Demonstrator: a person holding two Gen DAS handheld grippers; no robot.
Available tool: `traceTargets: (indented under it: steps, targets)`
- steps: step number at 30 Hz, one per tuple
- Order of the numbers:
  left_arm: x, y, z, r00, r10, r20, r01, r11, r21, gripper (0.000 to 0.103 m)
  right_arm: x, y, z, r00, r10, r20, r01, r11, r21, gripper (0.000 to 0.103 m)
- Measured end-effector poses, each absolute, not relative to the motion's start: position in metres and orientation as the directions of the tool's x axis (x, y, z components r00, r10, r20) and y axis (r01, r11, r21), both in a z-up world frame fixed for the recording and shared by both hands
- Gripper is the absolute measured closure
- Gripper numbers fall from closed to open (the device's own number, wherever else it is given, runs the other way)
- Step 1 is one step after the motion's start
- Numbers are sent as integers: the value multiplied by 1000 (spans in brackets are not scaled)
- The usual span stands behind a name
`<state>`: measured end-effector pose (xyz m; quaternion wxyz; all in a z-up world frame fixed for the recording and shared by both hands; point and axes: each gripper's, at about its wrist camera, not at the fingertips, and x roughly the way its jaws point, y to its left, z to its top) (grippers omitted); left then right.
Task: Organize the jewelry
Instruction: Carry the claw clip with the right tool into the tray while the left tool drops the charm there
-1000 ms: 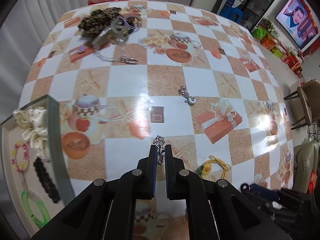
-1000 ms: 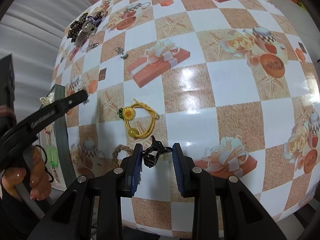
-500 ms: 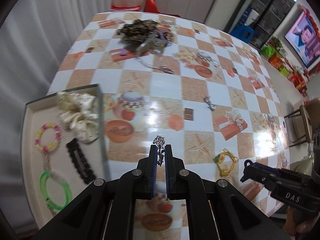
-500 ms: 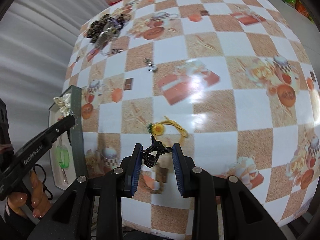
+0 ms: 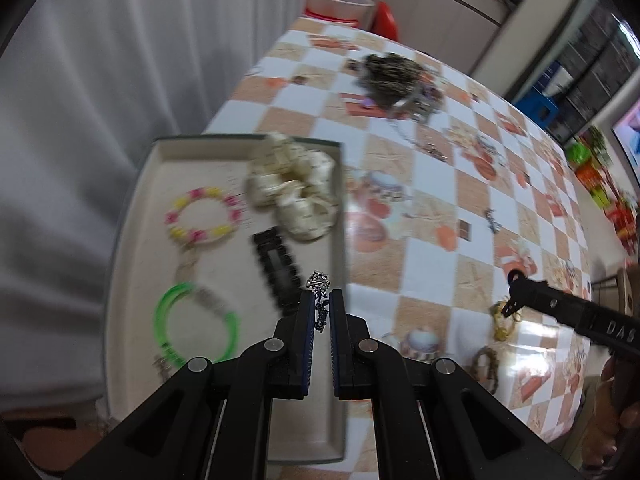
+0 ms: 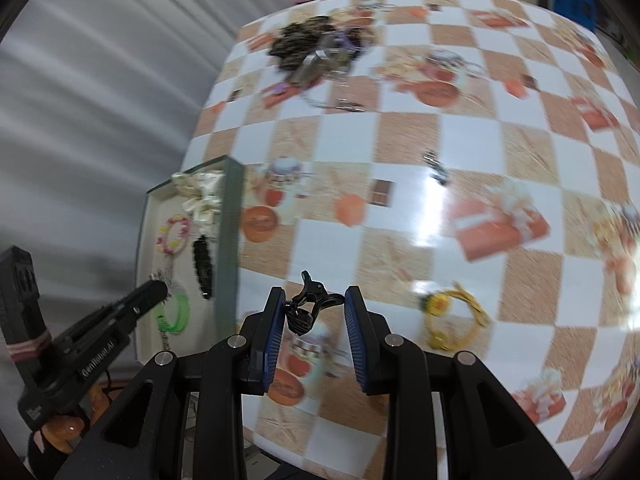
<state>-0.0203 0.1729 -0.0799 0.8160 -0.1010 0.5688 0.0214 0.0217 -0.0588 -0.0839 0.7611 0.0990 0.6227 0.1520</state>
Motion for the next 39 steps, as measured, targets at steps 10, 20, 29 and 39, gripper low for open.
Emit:
traceTargets:
  steps: [10,20,29,39]
  targets:
    - [-53,227,-85,345,-19,-938,-295,947,-128,91,32,17,-85,127,405,-906,-272,892,360,70]
    - [-83,253,-106,295,4,-955,-380,918,-113,91,24,84,-104,38,424,-905,-392,839,377,70]
    - [-96,272,-124,266,30,-964,-443,892,-94,91,23,130,-123,-8,410,-912,-453,812,368,70]
    - [-99,282,-142,242,47,-969,-466,882,-74,91,29,162,-150,-27,377,-926,-485,805,342,70]
